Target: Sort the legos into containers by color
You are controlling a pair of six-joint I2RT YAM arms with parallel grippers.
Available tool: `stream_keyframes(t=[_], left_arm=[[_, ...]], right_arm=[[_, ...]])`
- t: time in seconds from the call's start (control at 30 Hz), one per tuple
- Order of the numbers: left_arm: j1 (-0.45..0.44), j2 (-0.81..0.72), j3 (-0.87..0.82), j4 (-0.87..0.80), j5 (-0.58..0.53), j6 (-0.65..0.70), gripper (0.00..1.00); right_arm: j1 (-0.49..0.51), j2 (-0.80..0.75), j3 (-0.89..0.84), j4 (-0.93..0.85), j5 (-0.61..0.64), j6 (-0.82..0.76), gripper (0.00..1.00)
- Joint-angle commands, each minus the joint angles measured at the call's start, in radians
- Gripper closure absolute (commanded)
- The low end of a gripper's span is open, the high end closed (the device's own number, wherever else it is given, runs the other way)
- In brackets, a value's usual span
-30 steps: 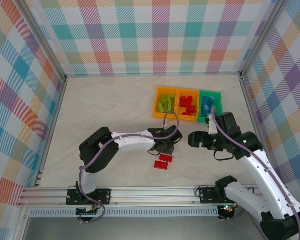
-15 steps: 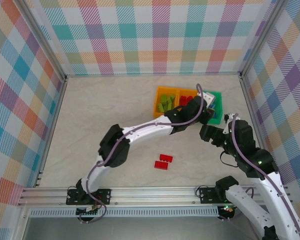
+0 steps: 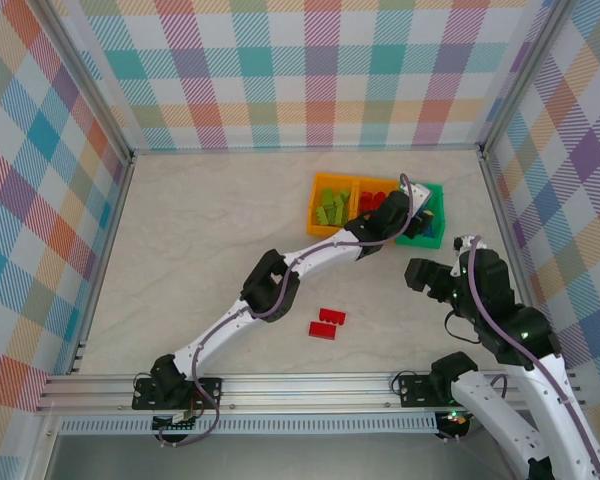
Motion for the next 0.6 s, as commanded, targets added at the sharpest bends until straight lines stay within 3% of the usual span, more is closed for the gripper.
stream_keyframes(t=[0.0,0.17,0.4,0.57], left_arm=[[-0.012,-0.047,0.050,0.068,0.037,0.013,0.37],[-0.011,-0.218,-0.168,0.152,0.079,-0.013,0.36],[-0.010,-0.668,-0.792,0.435,0.081,-0.006,0.35],[-0.010,-1.041,-1.166,0.399,0.101,0.139,0.33]], right_arm=[[0.002,-0.008,0.016,-0.020,0.015,-0.003,0.09],[0.002,-0.008,0.013,-0.021,0.017,0.006,0.08],[0.002,0.014,0.018,-0.021,-0.010,0.003,0.09],[0.002,0.093,0.022,-0.007,-0.122,-0.014,0.09]])
